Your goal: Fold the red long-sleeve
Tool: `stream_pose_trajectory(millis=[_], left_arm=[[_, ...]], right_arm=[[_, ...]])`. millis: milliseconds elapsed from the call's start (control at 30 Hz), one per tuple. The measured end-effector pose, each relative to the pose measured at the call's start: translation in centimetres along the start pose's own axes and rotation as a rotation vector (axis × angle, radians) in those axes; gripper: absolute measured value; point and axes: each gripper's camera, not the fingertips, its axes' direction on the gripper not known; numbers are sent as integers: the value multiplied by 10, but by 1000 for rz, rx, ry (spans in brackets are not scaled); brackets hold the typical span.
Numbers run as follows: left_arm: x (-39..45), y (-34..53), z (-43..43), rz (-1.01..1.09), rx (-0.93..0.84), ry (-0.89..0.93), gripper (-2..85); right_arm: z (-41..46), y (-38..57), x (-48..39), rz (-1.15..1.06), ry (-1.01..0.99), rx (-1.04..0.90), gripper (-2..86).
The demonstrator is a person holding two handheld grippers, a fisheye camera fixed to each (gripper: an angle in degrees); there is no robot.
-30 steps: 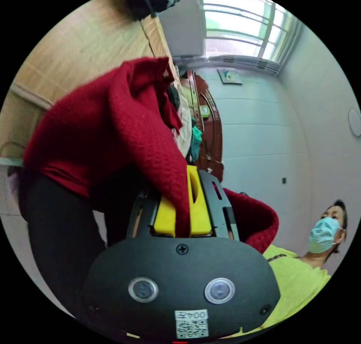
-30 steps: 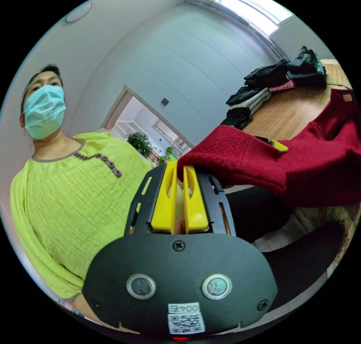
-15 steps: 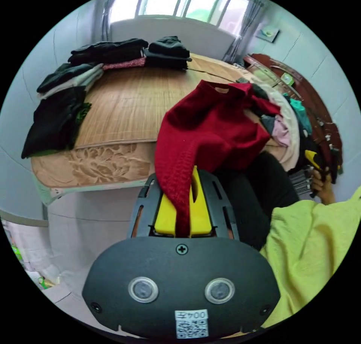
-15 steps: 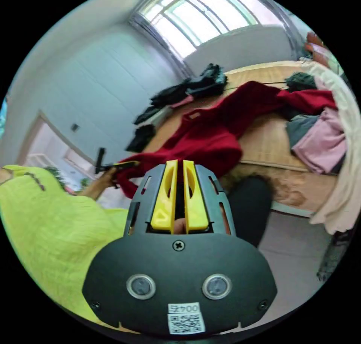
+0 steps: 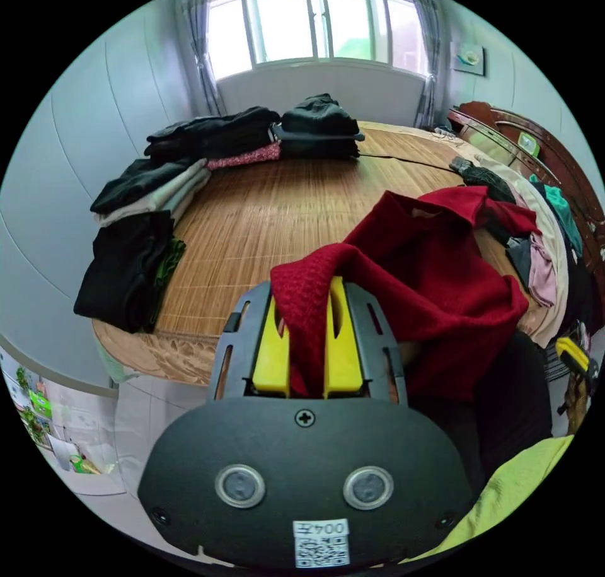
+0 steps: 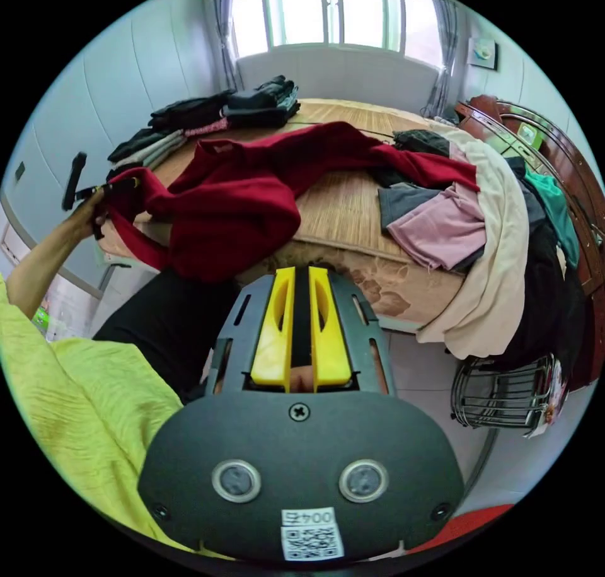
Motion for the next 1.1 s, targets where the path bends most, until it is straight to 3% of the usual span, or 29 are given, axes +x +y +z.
stream_pose_trajectory(millis=[100, 233, 333, 467, 600, 800, 933, 1033, 1100], left_arm=[[-9, -4, 6, -16, -44, 27, 123], [-18, -17, 21, 121, -277, -52, 200], [-39, -15, 21, 112, -363, 89, 221], [-29, -11, 6, 149, -313, 197, 202], [-6, -5, -30, 271, -235, 92, 147], [-30, 27, -49, 413, -371, -23, 106], [-66, 33, -81, 216, -111, 233, 77], [-29, 30, -44, 254, -51, 198, 86], [3, 29, 0, 324, -115, 183, 102]], right_arm=[[27, 4, -4, -9, -5, -42, 46], [56, 3, -12, 1, -21, -97, 65], [65, -6, -20, -23, -16, -101, 66], [77, -14, -23, -19, -39, -114, 65], [84, -23, -21, 4, -86, -133, 65], [92, -32, -38, -20, -46, -124, 65], [94, -36, -45, -22, -45, -113, 64], [94, -40, -45, 6, -79, -116, 64], [93, -42, -49, 19, -93, -116, 63]])
